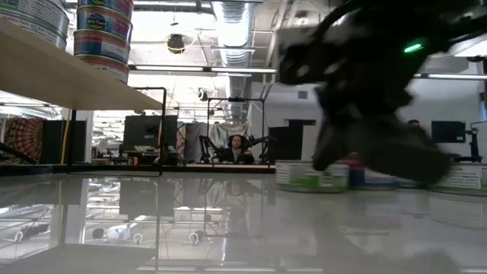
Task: Stack canned seafood by type on shelf
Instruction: Stack the blue tuna can on top of the blue tuna can on the shelf
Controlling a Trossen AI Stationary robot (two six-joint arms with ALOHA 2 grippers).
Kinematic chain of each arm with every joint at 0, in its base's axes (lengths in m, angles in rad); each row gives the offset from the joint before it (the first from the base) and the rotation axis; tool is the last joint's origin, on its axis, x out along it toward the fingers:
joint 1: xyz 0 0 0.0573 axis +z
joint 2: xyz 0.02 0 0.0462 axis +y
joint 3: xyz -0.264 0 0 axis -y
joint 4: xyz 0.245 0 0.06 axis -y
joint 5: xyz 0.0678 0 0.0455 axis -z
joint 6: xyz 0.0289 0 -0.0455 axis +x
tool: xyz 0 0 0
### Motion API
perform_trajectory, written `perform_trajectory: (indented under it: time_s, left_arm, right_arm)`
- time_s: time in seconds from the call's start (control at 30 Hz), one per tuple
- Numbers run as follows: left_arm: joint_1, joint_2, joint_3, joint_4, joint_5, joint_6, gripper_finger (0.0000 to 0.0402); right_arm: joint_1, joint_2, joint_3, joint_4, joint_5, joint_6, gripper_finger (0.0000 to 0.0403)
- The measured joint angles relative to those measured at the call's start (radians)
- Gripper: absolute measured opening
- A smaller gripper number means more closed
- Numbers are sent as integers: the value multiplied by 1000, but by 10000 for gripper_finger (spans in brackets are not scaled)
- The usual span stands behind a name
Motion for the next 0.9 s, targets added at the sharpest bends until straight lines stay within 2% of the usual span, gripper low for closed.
perform_trajectory:
  time_s: [0.2, 0.37, 0.63, 0.7, 0.9]
  left_arm:
    - [0, 0, 0, 0, -2, -2, 295]
    - [-12, 0, 0, 0, -2, -2, 295]
    - [-13, 0, 0, -4, -2, -3, 295]
    - [-13, 0, 0, -4, -2, -3, 295]
    - [-13, 0, 0, 1, -1, -4, 295]
  right_arm:
    - [-126, 0, 0, 28, 3, -121, 25]
    - [-175, -4, 1, 92, -39, -206, 28]
    - [-148, -6, 4, 134, -99, -136, 24]
    - [-135, -1, 0, 146, -170, -109, 26]
    - [-115, 2, 0, 136, -153, -78, 27]
